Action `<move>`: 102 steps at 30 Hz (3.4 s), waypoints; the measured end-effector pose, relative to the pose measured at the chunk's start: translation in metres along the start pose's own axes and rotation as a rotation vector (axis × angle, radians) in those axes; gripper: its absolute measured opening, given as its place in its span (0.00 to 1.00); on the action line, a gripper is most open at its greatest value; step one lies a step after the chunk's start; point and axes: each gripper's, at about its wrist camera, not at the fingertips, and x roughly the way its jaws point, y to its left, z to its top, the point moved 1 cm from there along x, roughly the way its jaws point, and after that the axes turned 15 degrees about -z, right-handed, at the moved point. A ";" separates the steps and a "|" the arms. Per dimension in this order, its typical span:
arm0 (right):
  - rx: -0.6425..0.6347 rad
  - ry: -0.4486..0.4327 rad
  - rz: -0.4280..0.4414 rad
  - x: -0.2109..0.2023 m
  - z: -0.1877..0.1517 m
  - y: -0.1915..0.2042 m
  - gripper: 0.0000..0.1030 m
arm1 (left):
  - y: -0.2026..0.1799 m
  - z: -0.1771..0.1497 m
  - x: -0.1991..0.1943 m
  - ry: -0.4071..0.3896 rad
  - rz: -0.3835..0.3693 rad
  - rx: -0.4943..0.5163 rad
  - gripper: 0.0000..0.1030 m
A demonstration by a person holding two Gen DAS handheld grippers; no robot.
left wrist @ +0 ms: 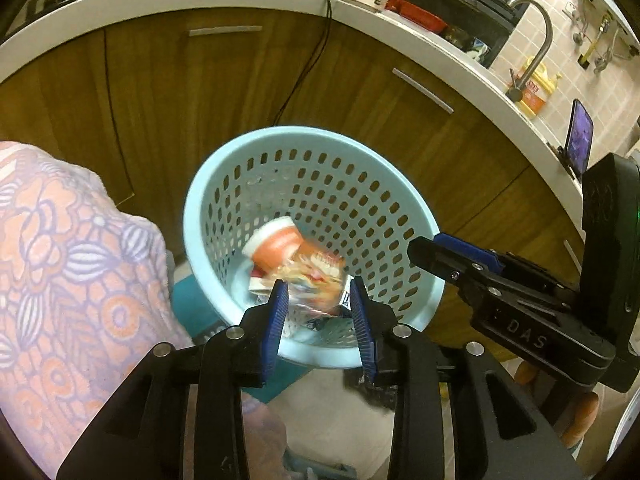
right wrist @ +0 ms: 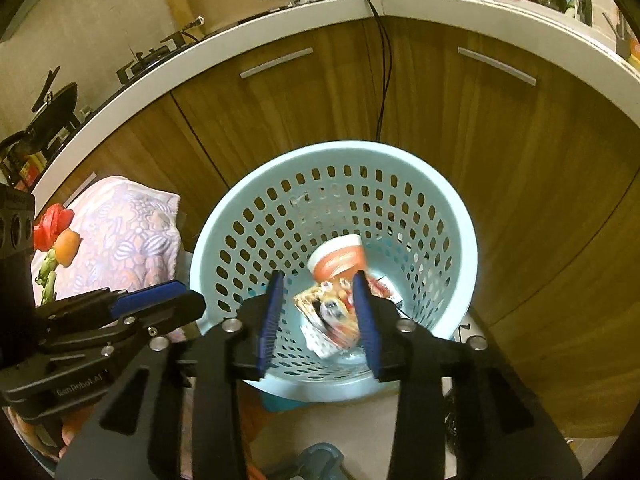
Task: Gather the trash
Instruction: 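Return both tools to the table, then grasp the orange bread roll with the left tool while the right tool grasps the bok choy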
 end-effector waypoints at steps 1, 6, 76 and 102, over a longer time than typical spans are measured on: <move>-0.003 -0.003 0.002 -0.001 0.001 0.001 0.33 | 0.000 0.000 -0.002 -0.007 -0.002 -0.001 0.30; -0.021 -0.039 0.028 -0.016 0.004 0.013 0.33 | -0.003 -0.001 -0.022 -0.061 -0.003 -0.009 0.30; -0.527 -0.079 0.413 -0.072 -0.068 0.353 0.33 | 0.188 -0.149 -0.307 -0.356 0.487 -0.321 0.38; -0.614 -0.074 0.322 -0.063 -0.076 0.384 0.16 | 0.159 -0.155 -0.315 -0.448 0.434 -0.302 0.15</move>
